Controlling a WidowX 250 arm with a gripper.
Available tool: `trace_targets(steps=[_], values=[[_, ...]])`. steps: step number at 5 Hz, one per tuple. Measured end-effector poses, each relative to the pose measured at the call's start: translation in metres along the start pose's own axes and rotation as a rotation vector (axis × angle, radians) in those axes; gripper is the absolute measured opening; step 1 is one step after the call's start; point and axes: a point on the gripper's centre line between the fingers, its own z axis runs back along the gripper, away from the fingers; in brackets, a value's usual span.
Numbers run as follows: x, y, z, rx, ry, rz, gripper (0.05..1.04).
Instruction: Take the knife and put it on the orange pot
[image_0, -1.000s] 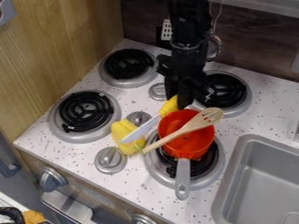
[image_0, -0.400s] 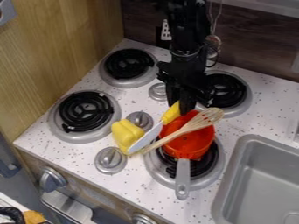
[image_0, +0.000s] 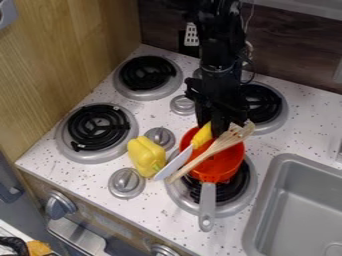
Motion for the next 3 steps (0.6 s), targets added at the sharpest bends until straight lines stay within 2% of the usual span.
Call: trace_targets(steps=[3], values=[[0.0140,-0.0014,-0.0070,-0.019,-0.020,-0.017,0.288]])
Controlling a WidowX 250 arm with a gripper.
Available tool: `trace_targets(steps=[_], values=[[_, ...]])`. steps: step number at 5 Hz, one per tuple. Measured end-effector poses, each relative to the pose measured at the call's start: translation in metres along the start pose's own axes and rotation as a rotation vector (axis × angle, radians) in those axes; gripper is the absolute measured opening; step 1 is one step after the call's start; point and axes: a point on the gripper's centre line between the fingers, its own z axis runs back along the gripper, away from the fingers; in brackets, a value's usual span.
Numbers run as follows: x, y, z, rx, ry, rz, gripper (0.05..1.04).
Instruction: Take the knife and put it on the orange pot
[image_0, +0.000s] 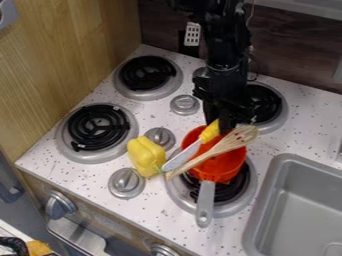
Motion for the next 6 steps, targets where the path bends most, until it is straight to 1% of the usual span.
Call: trace_targets(steps=[1,2,3,4,5,6], values=[[0.002,0.000,-0.001,-0.001,-0.010,0.015,0.351],[0.001,0.000,-0.001,0.013,-0.005,0.046,0.653],[-0.003,-0.002,-0.001,0.027,0.025,0.063,0.931],[-0.006,0.004,0.000,0.062,0.044,0.066,1.003],[-0.005,0.010,0.010,0.102,0.072,0.063,1.001],[-0.002,0.017,0.017,0.137,0.077,0.063,1.001]])
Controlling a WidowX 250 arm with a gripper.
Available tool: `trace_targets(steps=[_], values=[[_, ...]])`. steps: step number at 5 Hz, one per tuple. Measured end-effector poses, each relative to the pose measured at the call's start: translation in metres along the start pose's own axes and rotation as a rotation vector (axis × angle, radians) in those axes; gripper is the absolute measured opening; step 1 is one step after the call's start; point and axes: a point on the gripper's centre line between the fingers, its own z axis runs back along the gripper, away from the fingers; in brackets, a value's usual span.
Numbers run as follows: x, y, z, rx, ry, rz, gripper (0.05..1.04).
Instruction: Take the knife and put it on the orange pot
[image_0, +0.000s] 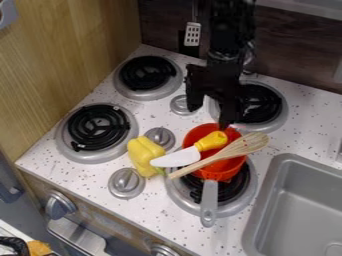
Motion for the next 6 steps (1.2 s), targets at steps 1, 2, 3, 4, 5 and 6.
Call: trace_targets(steps=[1,2,3,4,5,6], values=[[0.005,0.017,0.006,0.016,-0.018,0.024,1.001],[0.008,0.033,0.020,-0.001,-0.080,0.110,1.001],[0.003,0.044,0.018,-0.044,-0.108,0.175,1.001],[0.005,0.054,0.023,-0.057,-0.166,0.237,1.001],[0.008,0.058,0.023,-0.045,-0.187,0.291,1.001],[0.004,0.060,0.027,-0.054,-0.213,0.330,1.001]])
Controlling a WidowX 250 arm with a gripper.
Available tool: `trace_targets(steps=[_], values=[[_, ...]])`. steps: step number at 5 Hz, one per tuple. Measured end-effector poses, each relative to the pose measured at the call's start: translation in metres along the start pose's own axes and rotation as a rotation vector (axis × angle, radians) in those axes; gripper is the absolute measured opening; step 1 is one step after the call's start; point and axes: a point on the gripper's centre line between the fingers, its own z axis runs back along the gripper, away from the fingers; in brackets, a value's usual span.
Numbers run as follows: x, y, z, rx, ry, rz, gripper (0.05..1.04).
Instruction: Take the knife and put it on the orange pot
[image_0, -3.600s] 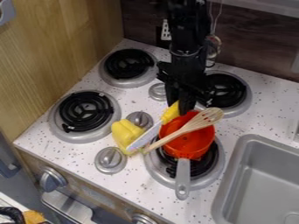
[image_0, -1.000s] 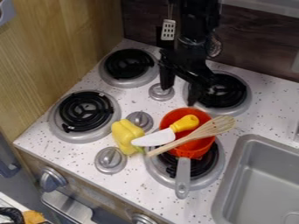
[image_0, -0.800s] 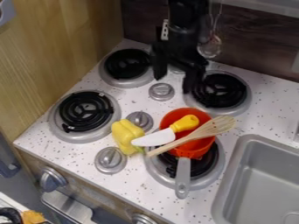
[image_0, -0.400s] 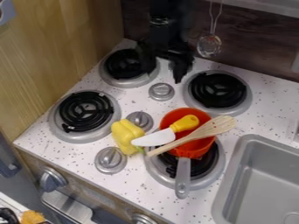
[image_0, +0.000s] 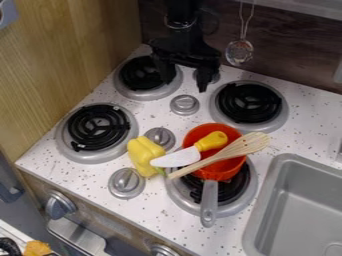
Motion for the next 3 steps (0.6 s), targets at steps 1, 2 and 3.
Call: trace_targets(steps=[1,2,3], values=[[-0.014,0.034,0.009,0.010,0.055,0.026,1.001],[-0.030,0.048,0.021,0.006,0.087,0.028,1.001],[-0.054,0.063,0.044,0.041,0.092,0.036,1.001]])
